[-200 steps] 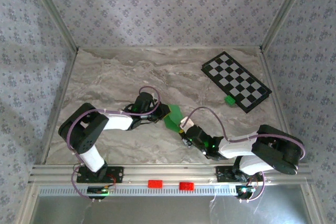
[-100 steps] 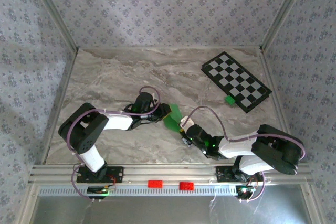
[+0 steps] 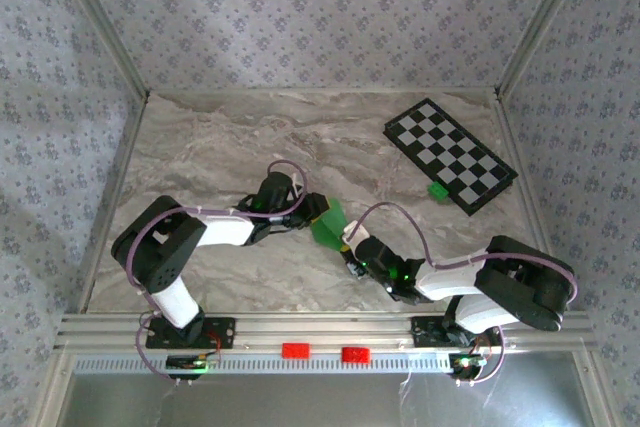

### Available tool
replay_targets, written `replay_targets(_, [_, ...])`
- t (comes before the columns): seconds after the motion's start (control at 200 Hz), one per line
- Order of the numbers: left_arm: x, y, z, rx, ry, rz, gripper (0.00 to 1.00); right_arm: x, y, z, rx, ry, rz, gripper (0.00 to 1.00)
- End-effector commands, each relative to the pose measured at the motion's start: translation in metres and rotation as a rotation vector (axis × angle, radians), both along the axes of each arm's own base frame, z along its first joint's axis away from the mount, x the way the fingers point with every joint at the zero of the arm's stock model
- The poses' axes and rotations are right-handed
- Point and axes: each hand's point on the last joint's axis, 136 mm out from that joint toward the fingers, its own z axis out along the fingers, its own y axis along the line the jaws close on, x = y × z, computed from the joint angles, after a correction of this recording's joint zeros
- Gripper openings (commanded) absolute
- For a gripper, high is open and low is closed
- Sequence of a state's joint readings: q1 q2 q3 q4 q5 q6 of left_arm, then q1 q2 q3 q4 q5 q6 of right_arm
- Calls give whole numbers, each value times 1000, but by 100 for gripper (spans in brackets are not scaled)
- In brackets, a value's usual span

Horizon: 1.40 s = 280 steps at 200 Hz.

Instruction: Fold a paper plane with a square sheet of paper (pick it up from the middle)

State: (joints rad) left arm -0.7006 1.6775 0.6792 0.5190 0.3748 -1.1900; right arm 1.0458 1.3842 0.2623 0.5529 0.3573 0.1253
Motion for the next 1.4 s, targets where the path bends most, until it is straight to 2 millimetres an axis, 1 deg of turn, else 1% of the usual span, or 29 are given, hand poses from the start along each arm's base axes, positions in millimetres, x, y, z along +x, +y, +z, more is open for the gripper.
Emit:
replay_targets(0.0, [1, -5, 17, -21, -33, -23, 26, 1, 0, -2, -3, -5, 7, 26])
replay_targets(0.24, [1, -5, 15, -18, -24, -20, 22, 3, 3, 0, 17, -7, 14, 25])
replay_targets(0.31, [1, -5, 13, -17, -17, -17, 20, 4, 2, 2, 13, -18, 8, 29])
replay_targets(0.445, [1, -5, 12, -17, -13, -14, 18, 5, -1, 0, 0, -29, 2, 33])
replay_targets(0.595, [2, -6, 14, -23, -14, -15, 16, 6, -4, -2, -15, -34, 5, 34])
replay_targets(0.74, [2, -6, 13, -22, -13, -15, 16, 7, -5, -5, -24, -34, 4, 34])
replay_targets(0.895, [2, -5, 13, -21, -13, -11, 15, 7, -3, -4, -5, -33, 11, 27])
replay_targets(1.124, [1, -5, 12, -17, -10, -13, 15, 8, 1, 1, 33, -35, 13, 29])
replay_targets(1.284, [1, -5, 12, -15, -9, -11, 15, 7, 1, 1, 40, -33, 19, 30])
replay_targets(1.394, [1, -5, 12, -15, -11, -12, 15, 7, 1, -1, 38, -27, 22, 26])
